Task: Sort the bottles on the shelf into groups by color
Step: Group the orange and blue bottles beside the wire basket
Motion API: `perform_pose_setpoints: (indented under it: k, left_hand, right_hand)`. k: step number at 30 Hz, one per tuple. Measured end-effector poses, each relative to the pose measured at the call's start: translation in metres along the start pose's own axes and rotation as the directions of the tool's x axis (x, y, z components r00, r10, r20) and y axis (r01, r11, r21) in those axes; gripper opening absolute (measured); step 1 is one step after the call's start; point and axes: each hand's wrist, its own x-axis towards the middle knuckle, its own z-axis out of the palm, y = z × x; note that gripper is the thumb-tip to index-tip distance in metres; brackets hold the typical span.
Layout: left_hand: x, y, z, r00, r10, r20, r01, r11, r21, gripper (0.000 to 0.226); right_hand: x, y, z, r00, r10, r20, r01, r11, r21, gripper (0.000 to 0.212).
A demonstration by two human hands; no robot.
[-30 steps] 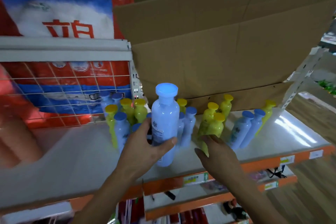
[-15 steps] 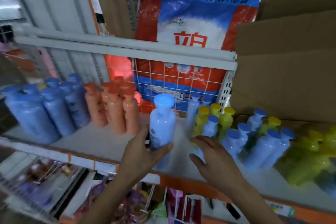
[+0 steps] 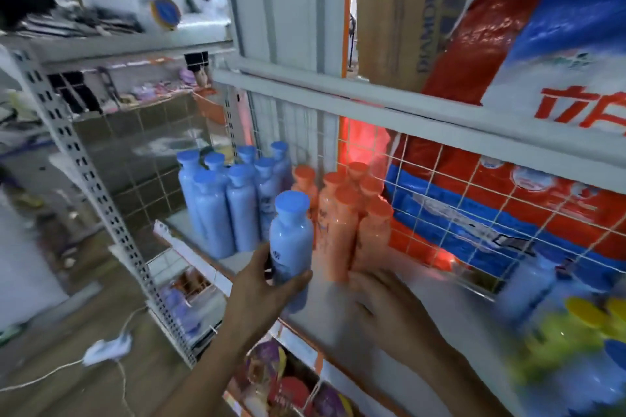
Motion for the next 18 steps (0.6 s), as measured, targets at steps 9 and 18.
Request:
perform_pose_setpoints:
  k: [9, 18]
  left_hand:
    - [0.069, -0.049, -0.016, 0.998, -0.029, -0.048, 0.03, 0.999, 0.016, 0.042]
    - [0.119, -0.1, -0.031, 0.993, -0.019, 0.119, 0.015, 0.999, 0.035, 0.059]
  right_hand:
    - [0.07, -0.013, 0.058, 0.997, -0.006, 0.075, 0.003, 0.999, 0.043, 0.039]
    - [0.084, -0.042, 0.105, 0.96, 0.243, 0.137, -0.239, 0.97, -0.04, 0.048]
